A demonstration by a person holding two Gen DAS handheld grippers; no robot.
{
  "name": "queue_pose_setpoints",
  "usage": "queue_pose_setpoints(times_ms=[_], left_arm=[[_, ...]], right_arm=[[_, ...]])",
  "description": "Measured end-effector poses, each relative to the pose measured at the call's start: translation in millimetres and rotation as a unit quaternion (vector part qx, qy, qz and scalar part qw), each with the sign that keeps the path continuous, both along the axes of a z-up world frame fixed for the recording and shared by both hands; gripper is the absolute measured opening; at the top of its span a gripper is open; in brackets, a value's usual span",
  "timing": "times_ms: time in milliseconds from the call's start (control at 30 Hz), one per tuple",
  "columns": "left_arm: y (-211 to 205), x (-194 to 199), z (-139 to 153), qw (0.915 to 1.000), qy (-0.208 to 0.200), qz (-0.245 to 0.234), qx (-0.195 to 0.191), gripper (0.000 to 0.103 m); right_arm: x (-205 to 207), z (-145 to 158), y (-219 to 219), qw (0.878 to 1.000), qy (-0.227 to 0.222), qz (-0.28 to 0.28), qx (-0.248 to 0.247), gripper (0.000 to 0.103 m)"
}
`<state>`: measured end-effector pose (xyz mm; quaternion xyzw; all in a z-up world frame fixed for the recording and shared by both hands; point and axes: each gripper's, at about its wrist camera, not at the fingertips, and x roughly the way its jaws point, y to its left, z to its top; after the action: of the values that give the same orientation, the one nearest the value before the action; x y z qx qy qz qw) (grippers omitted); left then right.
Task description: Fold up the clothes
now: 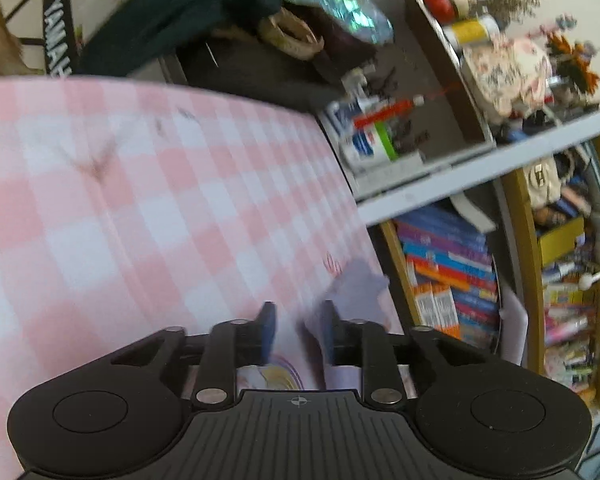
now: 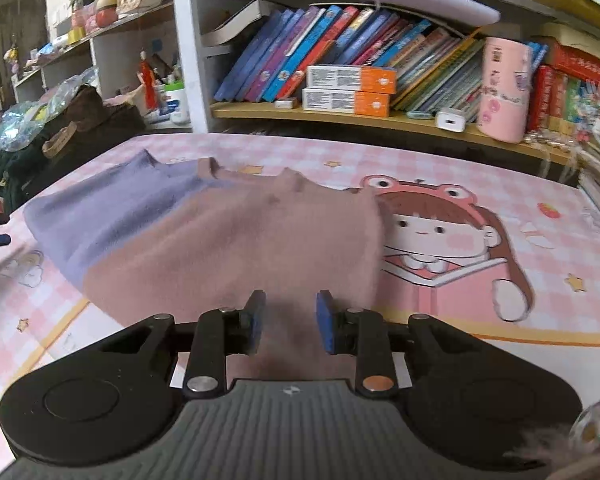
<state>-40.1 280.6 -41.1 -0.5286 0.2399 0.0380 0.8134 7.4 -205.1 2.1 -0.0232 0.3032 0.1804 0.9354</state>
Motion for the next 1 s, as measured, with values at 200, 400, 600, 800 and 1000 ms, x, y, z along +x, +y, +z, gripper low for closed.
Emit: queue_pose_setpoints(times_ms=[200,400,600,800,1000], left_arm=[[-30,25,1,0.9995,0.002,-0.026,0.017,0.05],[-53,51,4,0.9983,0.011,-0.024,0.051,0.047],[-64,71,2,0.9969,0.007,-0.026,0.074,0.03],[-49,66,14,0.9948,-0.04,-0.037,0.086,0.01],[-20,55,26,0.9905,-0.066,-0.033,0.115,0.01]], right_arm=[[-3,-1,-17,1.0,0.01,-0.012,-0.003,0.027],[2,-9,-21,0.999,0.026,-0.013,0.018,0.023],[14,-11,-21,0.997,0.047,-0.003,0.054,0.023],[32,-8,2,0.998,0.051,0.025,0.041,0.022],[47,-12,41,0.997,0.028,0.072,0.024,0.023]])
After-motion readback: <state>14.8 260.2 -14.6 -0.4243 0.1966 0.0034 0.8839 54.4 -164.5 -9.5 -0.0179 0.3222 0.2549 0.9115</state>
